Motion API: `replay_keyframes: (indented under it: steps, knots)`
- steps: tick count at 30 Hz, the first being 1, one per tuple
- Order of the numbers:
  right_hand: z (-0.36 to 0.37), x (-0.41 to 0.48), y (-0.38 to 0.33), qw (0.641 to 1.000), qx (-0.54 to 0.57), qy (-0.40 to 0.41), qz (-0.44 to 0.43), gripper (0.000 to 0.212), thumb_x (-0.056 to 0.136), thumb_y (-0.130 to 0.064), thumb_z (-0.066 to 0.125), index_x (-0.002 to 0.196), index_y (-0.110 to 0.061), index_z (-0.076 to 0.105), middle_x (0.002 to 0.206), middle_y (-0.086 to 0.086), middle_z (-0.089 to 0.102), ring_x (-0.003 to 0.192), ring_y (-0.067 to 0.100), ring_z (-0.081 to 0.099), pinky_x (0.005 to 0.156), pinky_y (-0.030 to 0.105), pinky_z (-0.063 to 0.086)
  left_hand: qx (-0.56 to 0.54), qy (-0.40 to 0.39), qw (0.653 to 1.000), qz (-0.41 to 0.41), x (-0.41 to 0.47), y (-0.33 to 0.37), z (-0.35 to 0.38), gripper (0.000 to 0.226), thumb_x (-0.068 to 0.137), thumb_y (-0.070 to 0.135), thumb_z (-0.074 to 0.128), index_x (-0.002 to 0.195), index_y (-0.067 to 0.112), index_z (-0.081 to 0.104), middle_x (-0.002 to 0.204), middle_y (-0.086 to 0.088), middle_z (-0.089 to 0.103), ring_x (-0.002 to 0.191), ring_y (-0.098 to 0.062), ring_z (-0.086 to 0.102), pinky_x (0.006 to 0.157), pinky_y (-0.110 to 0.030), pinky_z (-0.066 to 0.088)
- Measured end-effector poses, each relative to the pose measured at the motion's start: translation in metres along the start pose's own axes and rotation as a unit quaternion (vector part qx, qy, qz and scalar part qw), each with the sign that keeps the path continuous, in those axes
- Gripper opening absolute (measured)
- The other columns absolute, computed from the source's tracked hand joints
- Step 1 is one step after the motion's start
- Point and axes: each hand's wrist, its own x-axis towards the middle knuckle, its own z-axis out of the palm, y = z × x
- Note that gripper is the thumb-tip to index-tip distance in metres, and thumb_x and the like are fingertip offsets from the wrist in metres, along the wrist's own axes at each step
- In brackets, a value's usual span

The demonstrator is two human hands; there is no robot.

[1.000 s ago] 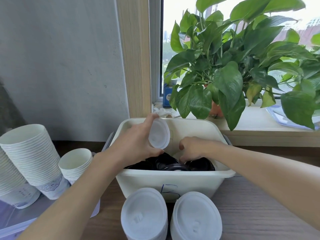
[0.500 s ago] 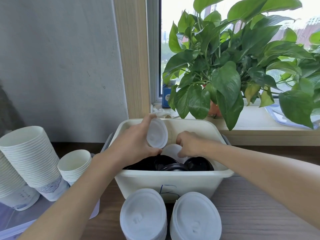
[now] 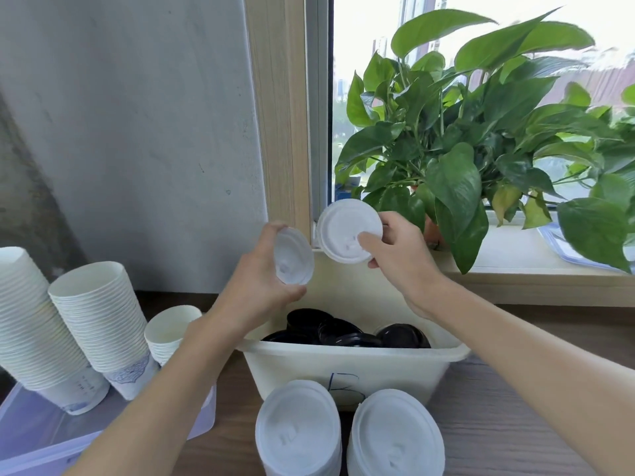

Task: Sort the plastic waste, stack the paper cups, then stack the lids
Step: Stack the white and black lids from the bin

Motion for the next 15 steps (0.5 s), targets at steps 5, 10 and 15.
replay_keyframes:
  steps: [5,10,15]
  knots:
    - [0.012,-0.011,0.001,0.999,0.033,-0.026,-0.008,0.012,0.09,-0.011,0.062,0.098,-0.02,0.06,0.085,0.0,0.069,0.068,0.007,0.055,0.063,0.022,0.044,-0.206,-0.064,0.976,0.001,-0.003,0.013,0.008,0.089,0.067,-0.001,0.081,0.134,0.037,0.038,0.12,-0.002,0.051,0.096,-0.027,0.065,0.061,-0.036,0.061]
    - [0.019,-0.013,0.008,0.999,0.029,-0.023,-0.015,0.011,0.088,-0.014,0.066,0.089,-0.024,0.062,0.087,0.005,0.069,0.077,0.011,0.06,0.072,0.03,0.052,-0.296,-0.129,0.946,-0.014,-0.006,0.015,0.009,0.087,0.071,0.002,0.085,0.134,0.044,0.042,0.129,-0.004,0.056,0.109,-0.024,0.068,0.081,-0.039,0.06]
    - [0.021,-0.012,0.013,0.997,0.035,-0.038,-0.05,0.024,0.092,-0.014,0.063,0.108,-0.029,0.053,0.098,-0.006,0.061,0.08,-0.003,0.061,0.067,0.011,0.046,-0.312,-0.114,0.943,-0.039,-0.004,0.028,0.02,0.05,0.095,0.022,0.067,0.138,0.032,0.042,0.112,-0.018,0.067,0.084,-0.031,0.074,0.072,-0.035,0.06]
